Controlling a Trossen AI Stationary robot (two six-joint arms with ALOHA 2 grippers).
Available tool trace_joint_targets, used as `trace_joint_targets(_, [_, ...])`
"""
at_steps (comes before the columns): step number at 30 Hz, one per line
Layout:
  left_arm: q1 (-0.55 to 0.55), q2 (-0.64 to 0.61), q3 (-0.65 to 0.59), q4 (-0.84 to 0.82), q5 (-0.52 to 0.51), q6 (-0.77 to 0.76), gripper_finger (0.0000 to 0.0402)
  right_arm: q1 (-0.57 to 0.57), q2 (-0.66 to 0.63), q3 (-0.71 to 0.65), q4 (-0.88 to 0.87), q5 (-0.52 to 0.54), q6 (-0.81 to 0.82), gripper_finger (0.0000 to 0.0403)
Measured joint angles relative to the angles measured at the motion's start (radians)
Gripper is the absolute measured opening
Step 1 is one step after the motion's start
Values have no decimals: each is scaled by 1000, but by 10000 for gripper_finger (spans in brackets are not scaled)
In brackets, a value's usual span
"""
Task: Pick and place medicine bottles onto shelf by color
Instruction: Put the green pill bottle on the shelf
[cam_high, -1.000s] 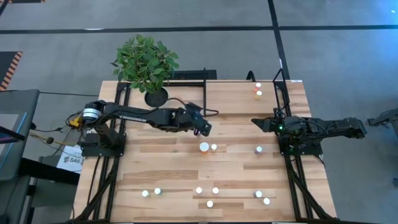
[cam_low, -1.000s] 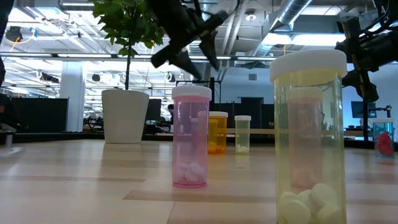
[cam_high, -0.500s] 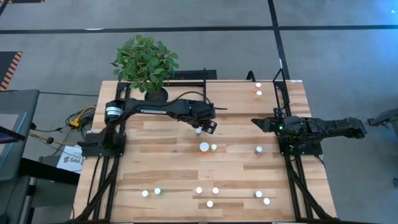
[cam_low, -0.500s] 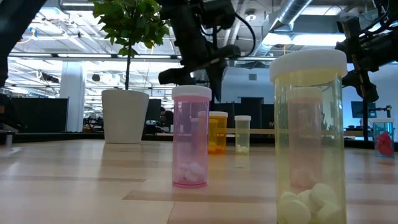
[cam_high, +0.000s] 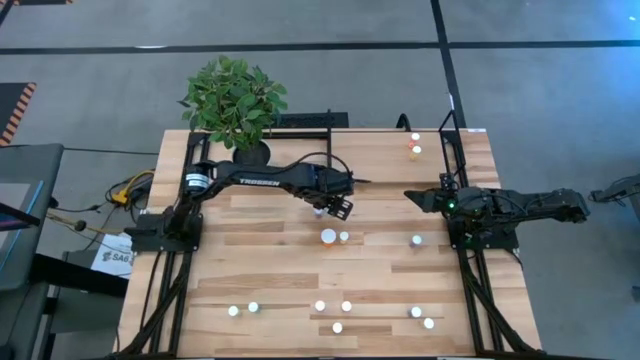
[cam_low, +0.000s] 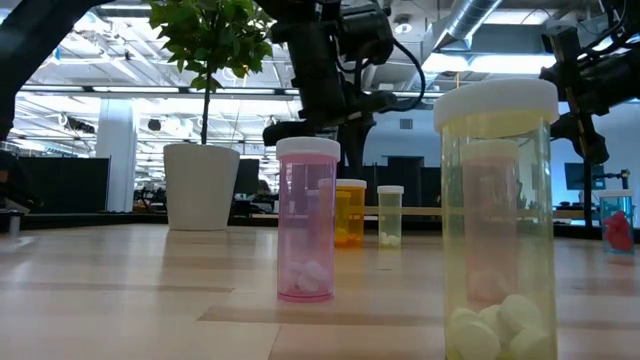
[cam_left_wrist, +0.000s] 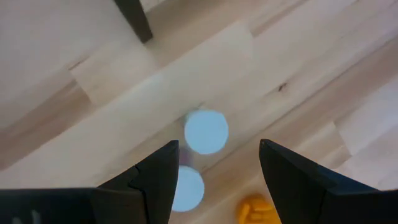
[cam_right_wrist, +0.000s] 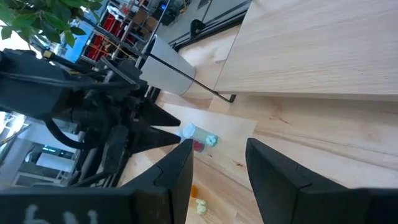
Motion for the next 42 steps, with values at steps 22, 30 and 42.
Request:
trace_joint_targets(22, [-2,-2,-45,75,-93,78,209,0,0,0,0,0,0,170])
trace_joint_targets(30, [-5,-2,-52,87,-107,101,209,0,0,0,0,0,0,170])
trace_joint_targets(42, [-17,38,-43,94,-102,84,209,0,0,0,0,0,0,170])
